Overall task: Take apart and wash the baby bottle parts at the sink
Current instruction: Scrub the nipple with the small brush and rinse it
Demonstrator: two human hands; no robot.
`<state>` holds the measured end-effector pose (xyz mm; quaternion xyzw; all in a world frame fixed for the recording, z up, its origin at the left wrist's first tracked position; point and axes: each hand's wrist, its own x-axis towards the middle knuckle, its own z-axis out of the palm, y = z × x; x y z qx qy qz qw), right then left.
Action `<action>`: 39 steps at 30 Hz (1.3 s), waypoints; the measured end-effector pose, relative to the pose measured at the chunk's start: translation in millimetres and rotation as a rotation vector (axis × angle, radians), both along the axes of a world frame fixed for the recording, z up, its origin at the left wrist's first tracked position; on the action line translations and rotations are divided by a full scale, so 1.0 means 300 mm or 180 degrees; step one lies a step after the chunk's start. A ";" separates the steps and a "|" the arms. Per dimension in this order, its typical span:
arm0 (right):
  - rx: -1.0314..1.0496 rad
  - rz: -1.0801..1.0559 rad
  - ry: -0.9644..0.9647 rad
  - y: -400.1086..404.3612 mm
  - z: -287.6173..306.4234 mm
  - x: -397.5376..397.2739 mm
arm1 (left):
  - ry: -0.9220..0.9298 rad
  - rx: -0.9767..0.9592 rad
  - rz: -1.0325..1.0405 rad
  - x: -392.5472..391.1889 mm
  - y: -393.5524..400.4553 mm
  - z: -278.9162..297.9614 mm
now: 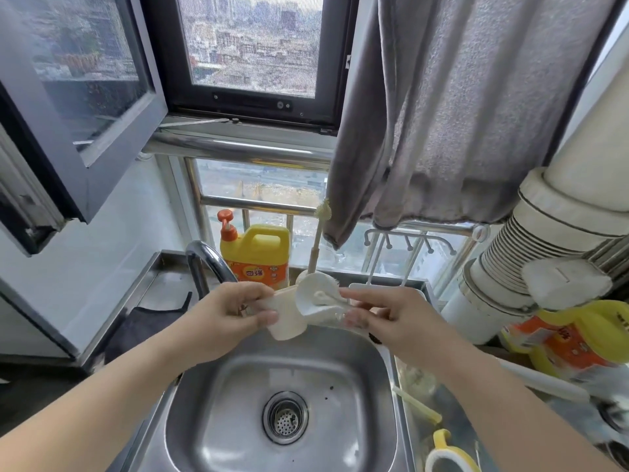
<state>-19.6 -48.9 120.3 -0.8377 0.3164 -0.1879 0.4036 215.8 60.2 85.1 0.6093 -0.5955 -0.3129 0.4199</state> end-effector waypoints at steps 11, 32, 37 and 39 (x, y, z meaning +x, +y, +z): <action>-0.0950 -0.0103 -0.0039 0.009 -0.050 0.006 | 0.1237 0.0042 -0.0131 -0.013 0.005 0.020; -0.1197 0.0373 0.0629 -0.052 0.025 -0.005 | 0.1475 -0.0216 -0.0069 0.001 -0.015 0.111; -0.0641 0.0065 -0.0266 -0.061 0.072 0.016 | 0.1432 -0.0144 -0.0318 0.004 -0.010 0.127; -0.0481 0.0254 -0.0289 -0.036 0.075 0.029 | 0.1420 -0.0200 -0.0320 -0.003 -0.011 0.128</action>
